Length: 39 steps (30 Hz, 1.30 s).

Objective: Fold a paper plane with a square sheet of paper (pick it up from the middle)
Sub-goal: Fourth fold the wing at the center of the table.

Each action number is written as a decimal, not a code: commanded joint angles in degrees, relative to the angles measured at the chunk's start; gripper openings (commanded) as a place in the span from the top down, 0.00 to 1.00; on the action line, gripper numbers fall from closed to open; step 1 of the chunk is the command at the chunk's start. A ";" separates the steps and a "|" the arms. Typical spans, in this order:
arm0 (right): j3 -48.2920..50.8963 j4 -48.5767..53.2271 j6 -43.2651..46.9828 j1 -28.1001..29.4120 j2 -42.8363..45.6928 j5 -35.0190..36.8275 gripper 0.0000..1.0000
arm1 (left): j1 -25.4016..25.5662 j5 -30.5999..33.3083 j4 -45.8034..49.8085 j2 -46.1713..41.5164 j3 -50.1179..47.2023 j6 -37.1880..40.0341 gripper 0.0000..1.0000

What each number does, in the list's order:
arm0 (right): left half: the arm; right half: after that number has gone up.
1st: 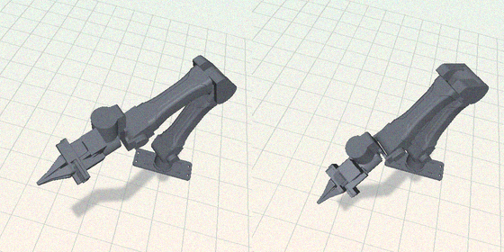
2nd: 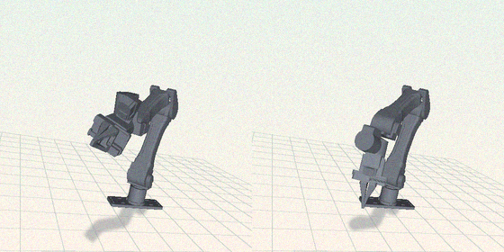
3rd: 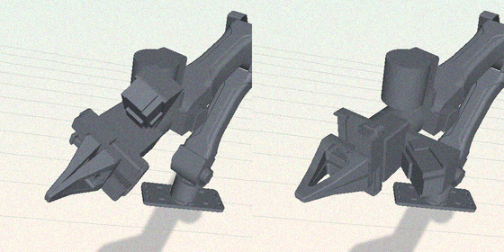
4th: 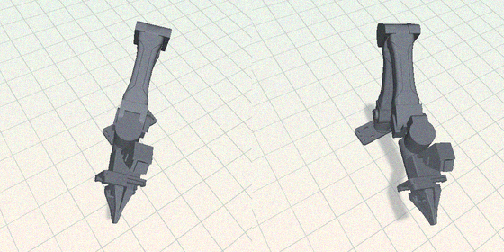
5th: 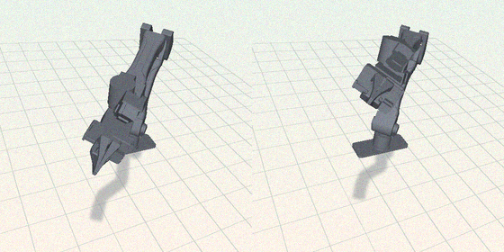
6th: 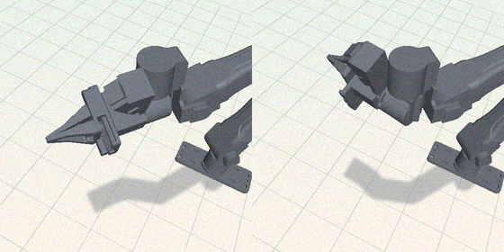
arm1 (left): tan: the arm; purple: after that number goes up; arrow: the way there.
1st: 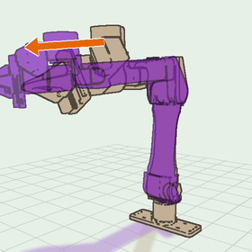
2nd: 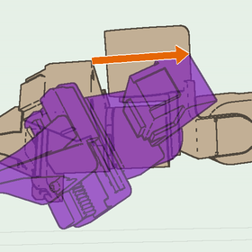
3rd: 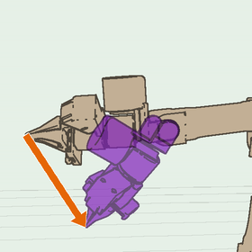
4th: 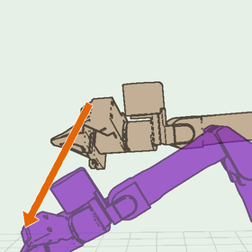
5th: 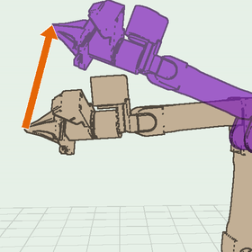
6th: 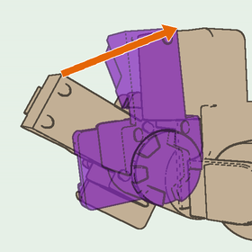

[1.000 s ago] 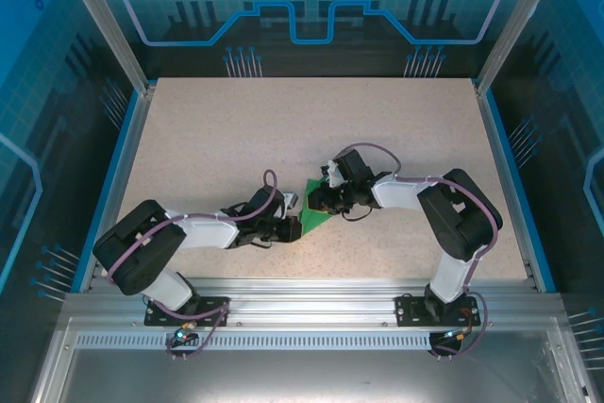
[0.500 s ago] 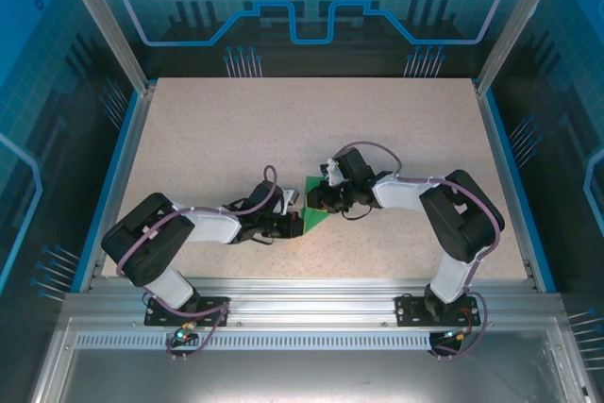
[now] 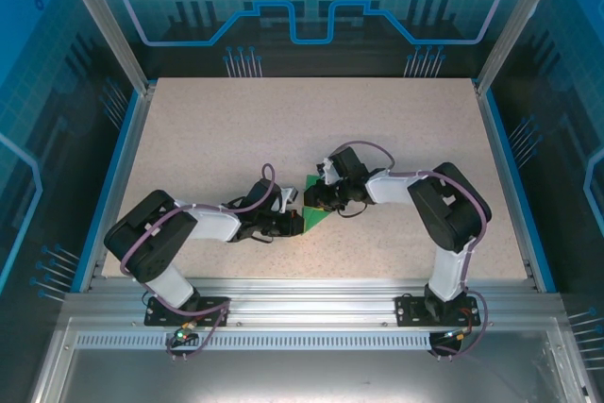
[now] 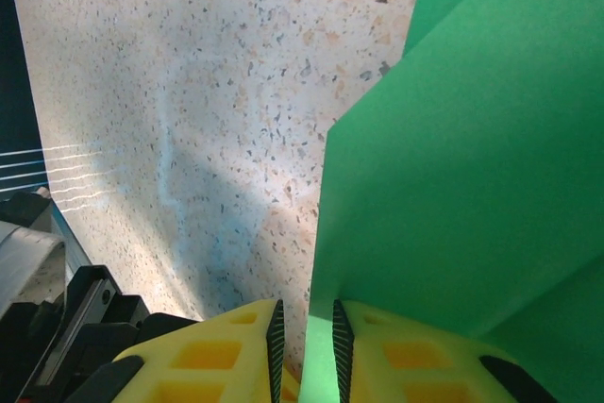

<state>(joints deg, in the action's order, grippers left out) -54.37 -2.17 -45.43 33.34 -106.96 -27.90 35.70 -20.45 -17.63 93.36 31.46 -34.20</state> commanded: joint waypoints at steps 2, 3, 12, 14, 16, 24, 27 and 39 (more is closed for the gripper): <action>-1.19 1.08 -0.40 -0.47 -1.42 1.51 0.77 | -0.77 0.67 1.99 0.88 -0.36 0.62 0.86; -1.23 1.12 -0.39 -0.55 -1.42 1.79 0.77 | -0.81 0.88 2.15 0.77 -0.39 0.62 0.85; -1.83 0.64 -0.70 -0.84 -3.25 1.66 0.77 | -0.79 1.05 2.87 0.95 -0.36 0.40 0.95; -1.96 0.81 -0.58 -0.92 -3.68 1.67 0.77 | -0.75 0.94 3.20 0.90 -0.36 0.28 0.96; -1.93 1.46 -0.51 -0.90 -4.27 2.05 0.77 | -0.80 1.07 3.43 0.62 -0.56 -0.20 0.93; -0.14 0.68 -0.87 -0.92 -4.82 2.50 0.77 | -0.79 3.07 6.19 -7.58 -2.62 -2.53 0.70; 0.47 0.51 -0.93 -0.92 -4.52 2.77 0.77 | -0.88 6.56 9.67 -13.69 -3.33 -3.76 0.69; 1.98 -1.03 -1.84 -0.91 -4.47 3.12 0.77 | -1.77 5.05 10.95 -20.23 -1.06 -7.75 0.79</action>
<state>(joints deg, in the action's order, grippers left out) -54.50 -4.16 -47.00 32.97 -109.49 -27.75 34.30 -11.88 -4.75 71.79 28.77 -40.69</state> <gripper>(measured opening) 0.229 0.213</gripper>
